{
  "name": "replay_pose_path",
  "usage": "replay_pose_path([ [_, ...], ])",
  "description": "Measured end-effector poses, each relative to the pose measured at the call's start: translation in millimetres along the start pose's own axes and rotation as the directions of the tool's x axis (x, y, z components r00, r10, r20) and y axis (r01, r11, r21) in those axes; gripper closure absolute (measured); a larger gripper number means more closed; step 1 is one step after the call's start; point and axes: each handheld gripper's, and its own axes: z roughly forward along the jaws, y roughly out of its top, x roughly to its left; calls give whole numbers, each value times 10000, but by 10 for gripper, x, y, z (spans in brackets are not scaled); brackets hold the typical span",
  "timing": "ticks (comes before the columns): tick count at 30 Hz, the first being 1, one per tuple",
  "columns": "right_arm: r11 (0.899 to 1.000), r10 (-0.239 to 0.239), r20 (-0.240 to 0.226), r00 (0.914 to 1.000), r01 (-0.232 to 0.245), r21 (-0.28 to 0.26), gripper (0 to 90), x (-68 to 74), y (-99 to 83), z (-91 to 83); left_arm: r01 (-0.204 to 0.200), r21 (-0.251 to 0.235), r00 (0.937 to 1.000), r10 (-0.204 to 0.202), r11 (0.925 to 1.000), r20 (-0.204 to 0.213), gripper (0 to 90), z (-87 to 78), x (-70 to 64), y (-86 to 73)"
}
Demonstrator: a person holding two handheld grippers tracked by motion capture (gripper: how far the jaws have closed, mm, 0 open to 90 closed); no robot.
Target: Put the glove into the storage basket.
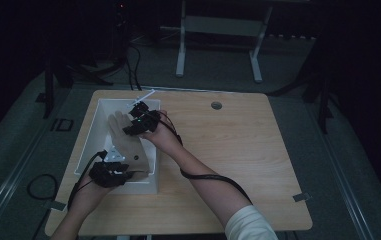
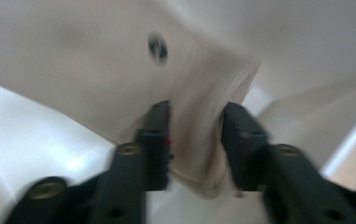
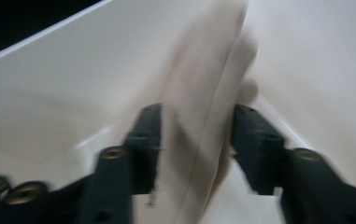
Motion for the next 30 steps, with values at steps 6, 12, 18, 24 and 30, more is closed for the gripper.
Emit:
replay_pose_path([
  [6,9998,-2,-5,10000,2,-203,375,-5,7,-53,374,-560,9992,-382,9977,-123,435,-65,4,-1],
  [12,9991,-30,-568,9984,6,-424,219,-7,-16,-154,1216,-1212,9923,-1237,9852,-106,205,-137,-1,45],
  [18,9973,-274,-961,9950,206,-707,175,-23,-51,-344,1567,-1997,9865,-1631,9672,-159,66,-248,-50,147],
  [24,9938,-492,-966,9941,391,-1039,172,-40,-80,-588,1581,-2769,9851,-1706,9478,-216,28,-395,-123,298],
  [30,9902,-603,-740,9954,502,-1305,171,-91,-136,-825,1319,-3234,9894,-1443,9370,-145,26,-529,-203,489],
])
